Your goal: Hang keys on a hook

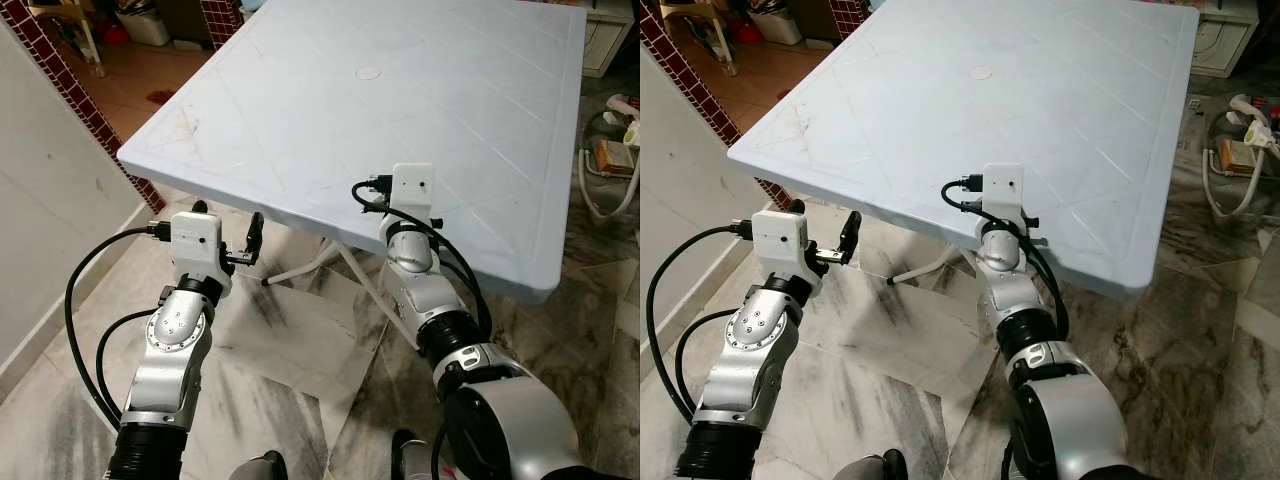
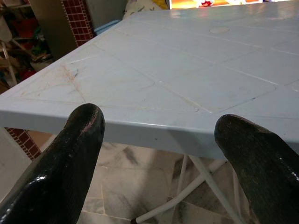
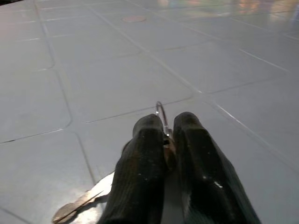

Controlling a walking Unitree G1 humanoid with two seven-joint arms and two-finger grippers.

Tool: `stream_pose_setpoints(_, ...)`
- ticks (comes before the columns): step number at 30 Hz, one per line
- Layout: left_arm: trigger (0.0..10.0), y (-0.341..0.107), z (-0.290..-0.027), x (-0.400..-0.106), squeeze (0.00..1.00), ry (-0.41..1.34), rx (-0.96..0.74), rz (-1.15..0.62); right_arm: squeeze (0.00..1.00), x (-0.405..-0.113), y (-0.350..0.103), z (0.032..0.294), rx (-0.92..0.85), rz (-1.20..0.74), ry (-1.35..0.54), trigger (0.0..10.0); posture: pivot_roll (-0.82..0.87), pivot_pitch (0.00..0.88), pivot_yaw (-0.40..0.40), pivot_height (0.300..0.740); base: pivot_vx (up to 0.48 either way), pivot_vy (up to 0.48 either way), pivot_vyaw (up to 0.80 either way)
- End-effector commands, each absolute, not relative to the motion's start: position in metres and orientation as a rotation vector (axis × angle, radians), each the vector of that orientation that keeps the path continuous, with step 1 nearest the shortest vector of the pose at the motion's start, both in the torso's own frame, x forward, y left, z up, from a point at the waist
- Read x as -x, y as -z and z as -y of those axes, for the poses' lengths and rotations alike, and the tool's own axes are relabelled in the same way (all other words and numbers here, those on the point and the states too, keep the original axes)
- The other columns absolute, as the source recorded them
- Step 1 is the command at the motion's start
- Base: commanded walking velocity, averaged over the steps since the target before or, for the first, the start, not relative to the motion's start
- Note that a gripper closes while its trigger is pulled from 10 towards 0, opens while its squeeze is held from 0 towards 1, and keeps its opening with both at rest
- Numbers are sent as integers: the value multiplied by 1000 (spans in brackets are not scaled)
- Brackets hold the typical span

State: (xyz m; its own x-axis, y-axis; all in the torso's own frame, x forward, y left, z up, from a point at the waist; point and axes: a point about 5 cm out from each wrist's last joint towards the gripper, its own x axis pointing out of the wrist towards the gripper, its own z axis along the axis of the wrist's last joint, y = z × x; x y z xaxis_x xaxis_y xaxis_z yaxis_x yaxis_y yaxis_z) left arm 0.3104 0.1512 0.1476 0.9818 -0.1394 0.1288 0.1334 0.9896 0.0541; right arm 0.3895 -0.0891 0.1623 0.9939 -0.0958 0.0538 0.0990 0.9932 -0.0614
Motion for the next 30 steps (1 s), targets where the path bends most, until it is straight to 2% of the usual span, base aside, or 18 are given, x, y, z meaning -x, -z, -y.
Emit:
stream_pose_setpoints(1, 10000, -148, -158, -309, 0, 116, -53, 130, 0, -390, -165, 84, 47, 52, 92, 0, 26, 219, 127, 740, 0, 0, 0)
stream_pose_setpoints(15, 10000, -150, -156, -311, 0, 125, -54, 135, 0, -387, -158, 84, 48, 55, 96, 0, 20, 213, 132, 740, 0, 0, 0)
stream_pose_setpoints(21, 10000, -151, -157, -313, 0, 119, -56, 139, 0, -377, -172, 83, 221, 259, 127, 0, 17, 211, 134, 740, 0, 0, 0)
stream_pose_setpoints(28, 10000, -151, -156, -313, 0, 124, -55, 138, 0, -374, -172, 81, 242, 277, 119, 0, 13, 208, 136, 740, 0, 0, 0)
stream_pose_setpoints(29, 10000, -151, -156, -314, 0, 126, -55, 139, 294, -374, -171, 82, 244, 267, 124, 4902, 13, 208, 137, 740, 0, 0, 0)
stream_pose_setpoints(30, 10000, -151, -156, -314, 0, 127, -55, 139, 1000, -374, -170, 83, 232, 262, 124, 10000, 13, 209, 138, 740, 0, 0, 0)
